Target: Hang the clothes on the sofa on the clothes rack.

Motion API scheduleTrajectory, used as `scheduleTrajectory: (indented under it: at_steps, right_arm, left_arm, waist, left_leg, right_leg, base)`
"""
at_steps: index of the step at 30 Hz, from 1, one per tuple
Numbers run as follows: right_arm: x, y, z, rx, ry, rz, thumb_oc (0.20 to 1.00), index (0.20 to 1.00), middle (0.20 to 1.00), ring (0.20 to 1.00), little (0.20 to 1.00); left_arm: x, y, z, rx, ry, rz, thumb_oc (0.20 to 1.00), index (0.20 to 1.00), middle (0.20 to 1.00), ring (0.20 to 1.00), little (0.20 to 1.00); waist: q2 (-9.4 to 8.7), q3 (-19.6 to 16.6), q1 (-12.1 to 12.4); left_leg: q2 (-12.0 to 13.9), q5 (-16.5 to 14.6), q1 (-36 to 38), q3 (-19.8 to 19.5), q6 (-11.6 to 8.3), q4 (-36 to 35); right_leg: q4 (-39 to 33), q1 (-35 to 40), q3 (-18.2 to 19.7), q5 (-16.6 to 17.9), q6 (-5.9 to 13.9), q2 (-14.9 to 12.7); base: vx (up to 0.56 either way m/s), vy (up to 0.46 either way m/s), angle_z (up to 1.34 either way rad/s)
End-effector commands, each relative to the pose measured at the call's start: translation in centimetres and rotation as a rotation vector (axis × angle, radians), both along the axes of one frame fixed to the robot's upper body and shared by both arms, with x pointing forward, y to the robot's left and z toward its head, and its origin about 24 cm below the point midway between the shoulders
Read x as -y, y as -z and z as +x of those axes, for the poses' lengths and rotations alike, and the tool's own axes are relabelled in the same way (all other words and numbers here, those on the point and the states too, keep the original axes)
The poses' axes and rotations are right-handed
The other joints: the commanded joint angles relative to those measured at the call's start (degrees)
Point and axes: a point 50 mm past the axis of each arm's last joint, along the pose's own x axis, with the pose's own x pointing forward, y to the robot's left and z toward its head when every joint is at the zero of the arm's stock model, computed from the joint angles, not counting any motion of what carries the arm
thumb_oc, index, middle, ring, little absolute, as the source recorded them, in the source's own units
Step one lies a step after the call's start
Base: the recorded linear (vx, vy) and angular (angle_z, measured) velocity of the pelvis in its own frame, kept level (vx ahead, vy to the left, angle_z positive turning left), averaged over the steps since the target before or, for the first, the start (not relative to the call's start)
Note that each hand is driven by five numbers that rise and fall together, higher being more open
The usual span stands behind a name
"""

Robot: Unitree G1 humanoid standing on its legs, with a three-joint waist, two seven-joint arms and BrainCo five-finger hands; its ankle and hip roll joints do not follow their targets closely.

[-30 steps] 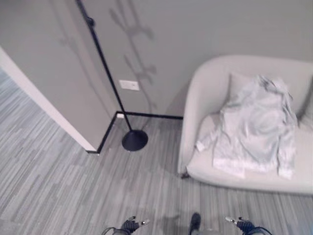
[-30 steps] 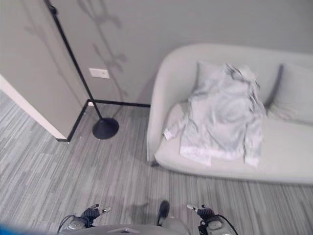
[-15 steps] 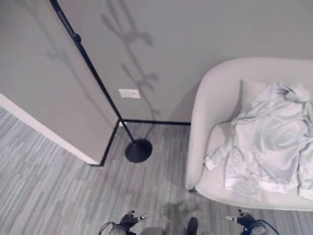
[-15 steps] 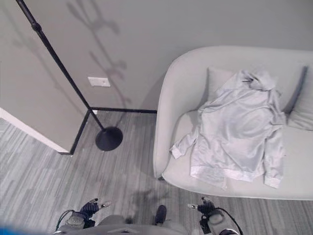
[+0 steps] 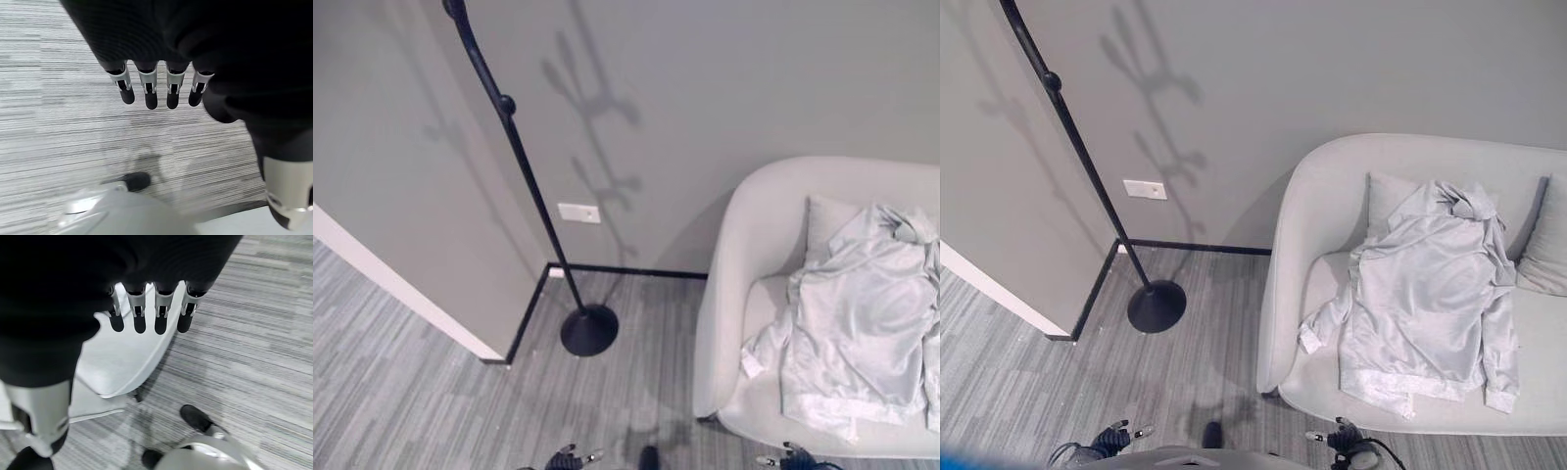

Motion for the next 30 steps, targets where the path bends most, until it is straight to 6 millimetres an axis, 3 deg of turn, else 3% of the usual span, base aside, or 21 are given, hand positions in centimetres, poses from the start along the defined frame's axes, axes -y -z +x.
scheduleTrajectory:
  at_steps: [1,8,9,10,12,14,15,17,19,20,21,22,23,24,25,26,27,28,29,30]
  right_arm:
    - [1.0,-0.4,1.1,0.019,-0.035,-0.034,1.000,1.000,1.000,1.000,1.000]
    - [0.6,-0.5,1.5,0.026,-0.054,-0.028,1.000,1.000,1.000,1.000,1.000]
    - [0.5,-0.6,1.9,0.035,-0.064,-0.026,1.000,1.000,1.000,1.000,1.000]
    - [0.1,-0.7,2.7,0.055,-0.085,-0.018,1.000,1.000,1.000,1.000,1.000]
    - [-0.2,-0.8,3.1,0.064,-0.099,-0.013,1.000,1.000,1.000,1.000,1.000]
    - [-0.9,-0.8,3.3,0.070,-0.126,0.001,1.000,1.000,1.000,1.000,1.000]
    - [-0.9,-0.8,3.3,0.070,-0.126,0.002,1.000,1.000,1.000,1.000,1.000]
    - [-1.0,-0.8,3.5,0.074,-0.132,0.001,1.000,1.000,1.000,1.000,1.000]
    - [-1.0,-0.9,3.7,0.078,-0.132,0.004,1.000,1.000,1.000,1.000,1.000]
    - [-1.1,-0.9,3.9,0.084,-0.132,0.007,1.000,1.000,1.000,1.000,1.000]
    - [-1.1,-0.9,3.9,0.084,-0.132,0.007,1.000,1.000,1.000,1.000,1.000]
    - [-1.2,-1.0,4.1,0.093,-0.134,0.012,1.000,1.000,1.000,1.000,1.000]
    - [-1.2,-1.1,4.2,0.096,-0.137,0.011,1.000,1.000,1.000,1.000,1.000]
    - [-1.2,-1.1,4.2,0.095,-0.137,0.011,1.000,1.000,1.000,1.000,1.000]
    - [-1.2,-1.2,4.4,0.104,-0.146,0.006,1.000,1.000,1.000,1.000,1.000]
    - [-1.2,-1.2,4.4,0.104,-0.146,0.005,1.000,1.000,1.000,1.000,1.000]
    - [-1.5,-1.3,4.8,0.122,-0.158,0.008,1.000,1.000,1.000,1.000,1.000]
    - [-1.6,-1.6,5.6,0.151,-0.167,-0.004,1.000,1.000,1.000,1.000,1.000]
    - [-1.1,-1.9,6.0,0.171,-0.168,-0.024,1.000,1.000,1.000,1.000,1.000]
    - [0.0,-2.2,6.3,0.187,-0.144,-0.053,1.000,1.000,1.000,1.000,1.000]
  left_arm:
    - [0.4,0.1,0.5,-0.015,0.032,0.007,1.000,1.000,1.000,1.000,1.000]
    - [0.1,0.1,0.3,-0.027,0.024,0.013,1.000,1.000,1.000,1.000,1.000]
    - [-0.1,0.0,0.6,-0.022,0.026,0.017,1.000,1.000,1.000,1.000,1.000]
    - [-0.6,-0.2,1.2,-0.005,0.022,0.032,1.000,1.000,1.000,1.000,1.000]
    - [-1.0,-0.4,1.6,0.005,0.022,0.043,1.000,1.000,1.000,1.000,1.000]
    - [-1.8,-0.8,2.4,0.026,0.000,0.060,1.000,1.000,1.000,1.000,1.000]
    - [-1.8,-0.8,2.3,0.026,-0.001,0.060,1.000,1.000,1.000,1.000,1.000]
    - [-2.0,-1.1,3.1,0.054,-0.020,0.058,1.000,1.000,1.000,1.000,1.000]
    - [-2.0,-1.2,3.4,0.069,-0.025,0.060,1.000,1.000,1.000,1.000,1.000]
    - [-2.1,-1.2,3.3,0.069,-0.028,0.068,1.000,1.000,1.000,1.000,1.000]
    - [-2.1,-1.2,3.3,0.068,-0.028,0.068,1.000,1.000,1.000,1.000,1.000]
    - [-2.2,-1.2,3.4,0.077,-0.033,0.072,1.000,1.000,1.000,1.000,1.000]
    - [-2.3,-1.3,3.4,0.081,-0.037,0.074,1.000,1.000,1.000,1.000,1.000]
    - [-2.3,-1.3,3.4,0.081,-0.037,0.074,1.000,1.000,1.000,1.000,1.000]
    - [-2.2,-1.5,4.2,0.107,-0.037,0.077,1.000,1.000,1.000,1.000,1.000]
    - [-2.2,-1.5,4.2,0.107,-0.037,0.076,1.000,1.000,1.000,1.000,1.000]
    - [-2.1,-1.8,5.0,0.142,-0.043,0.075,1.000,1.000,1.000,1.000,1.000]
    - [-1.8,-2.1,6.1,0.192,-0.100,0.057,1.000,1.000,1.000,1.000,1.000]
    - [-1.0,-2.4,7.1,0.246,-0.151,0.014,1.000,1.000,1.000,1.000,1.000]
    - [0.6,-2.3,7.9,0.272,-0.171,-0.044,1.000,1.000,1.000,1.000,1.000]
  waist:
    - [0.49,-0.3,1.5]
    - [-0.24,0.4,1.8]
    - [-0.36,1.2,1.9]
    - [-0.32,2.8,1.9]
    - [-0.54,3.2,2.1]
    - [-1.23,3.1,3.0]
    - [-1.23,3.2,3.0]
    - [-1.39,3.0,3.6]
    - [-1.72,2.7,3.8]
    - [-2.30,1.9,3.7]
    - [-2.23,2.1,3.8]
    - [-2.49,1.3,3.4]
    - [-2.51,1.2,3.3]
    - [-2.42,1.3,3.3]
    - [-2.01,1.1,3.2]
    - [-1.95,1.2,3.1]
    - [-1.37,0.9,3.4]
    - [-0.19,1.2,3.2]
    - [0.71,2.1,2.7]
    - [1.47,2.8,1.1]
  left_leg:
    - [2.8,-4.4,3.3,-0.2,-2.87,0.6]
    - [2.1,-4.7,3.3,-0.4,-2.10,0.6]
    - [2.1,-4.6,3.0,-0.1,-1.73,0.6]
    - [2.7,-4.2,2.3,0.5,-1.31,0.6]
    - [3.2,-3.9,1.8,0.6,-1.30,0.6]
    - [5.2,-3.6,1.0,-0.2,-2.00,0.6]
    - [5.2,-3.6,1.1,-0.2,-2.02,0.6]
    - [7.4,-3.5,0.2,-1.3,-3.00,0.6]
    - [9.8,-3.6,-0.3,-2.3,-4.27,0.6]
    - [12.4,-3.7,-0.3,-2.5,-5.86,0.6]
    - [12.5,-3.8,-0.1,-2.5,-5.89,0.6]
    - [14.9,-3.5,-0.4,-2.8,-7.80,0.6]
    - [16.1,-3.4,-0.4,-2.8,-8.77,0.6]
    - [16.2,-3.5,-0.2,-2.7,-8.80,0.6]
    - [19.3,-2.4,-0.3,-2.6,-10.94,0.6]
    - [19.4,-2.4,-0.3,-2.6,-10.97,0.6]
    - [23.2,-0.6,-0.8,-2.6,-13.80,0.6]
    - [25.8,4.2,-3.8,-3.3,-15.23,0.6]
    - [26.5,7.4,-6.2,-3.0,-15.36,0.6]
    - [26.7,12.2,-10.3,3.4,-13.83,0.6]
  right_leg:
    - [0.9,-4.6,1.0,2.5,4.81,-1.0]
    - [0.9,-5.3,1.3,4.5,5.25,-1.4]
    - [3.3,-6.8,1.1,4.8,5.18,-1.7]
    - [10.5,-11.4,0.7,4.1,5.62,-2.0]
    - [12.8,-13.1,-0.2,3.5,6.37,-2.5]
    - [13.6,-12.5,-2.3,3.4,6.49,-5.9]
    - [13.6,-12.4,-2.3,3.3,6.48,-5.9]
    - [12.0,-11.5,-1.1,5.0,6.30,-9.6]
    - [10.4,-11.7,2.5,10.0,7.35,-14.4]
    - [8.6,-11.4,5.6,15.4,9.01,-18.5]
    - [8.5,-11.2,5.6,15.4,9.00,-18.4]
    - [7.3,-11.2,8.4,19.1,10.37,-20.8]
    - [6.6,-11.0,9.4,20.4,11.12,-21.5]
    - [6.6,-10.8,9.3,20.4,11.09,-21.4]
    - [7.5,-11.2,8.8,19.8,11.57,-21.6]
    - [7.6,-11.1,8.8,19.7,11.57,-21.5]
    - [7.0,-9.0,4.9,13.0,11.57,-19.4]
    - [8.5,-9.0,1.8,3.5,11.57,-16.7]
    - [10.1,-9.2,1.2,1.6,11.34,-15.6]
    - [8.8,-8.4,-0.9,0.8,9.61,-13.6]
  base:
    - [0.00,0.054,0.00]
    - [-0.03,0.031,-0.07]
    - [-0.20,0.028,-0.07]
    - [-0.22,-0.008,-0.12]
    - [-0.11,-0.044,-0.31]
    - [0.00,-0.201,-0.30]
    - [0.01,-0.246,-0.05]
    - [-0.01,-0.288,0.19]
    - [0.02,-0.513,0.34]
    - [0.05,-0.472,0.19]
    - [0.07,-0.718,0.03]
    - [0.04,-0.577,-0.09]
    - [0.04,-0.578,-0.10]
    - [0.02,-0.648,-0.12]
    - [0.01,-0.460,-0.06]
    - [0.01,-0.965,0.01]
    - [-0.04,-0.928,0.14]
    - [-0.10,-1.066,0.18]
    - [-0.24,-0.860,0.45]
    - [-0.25,-0.778,0.53]
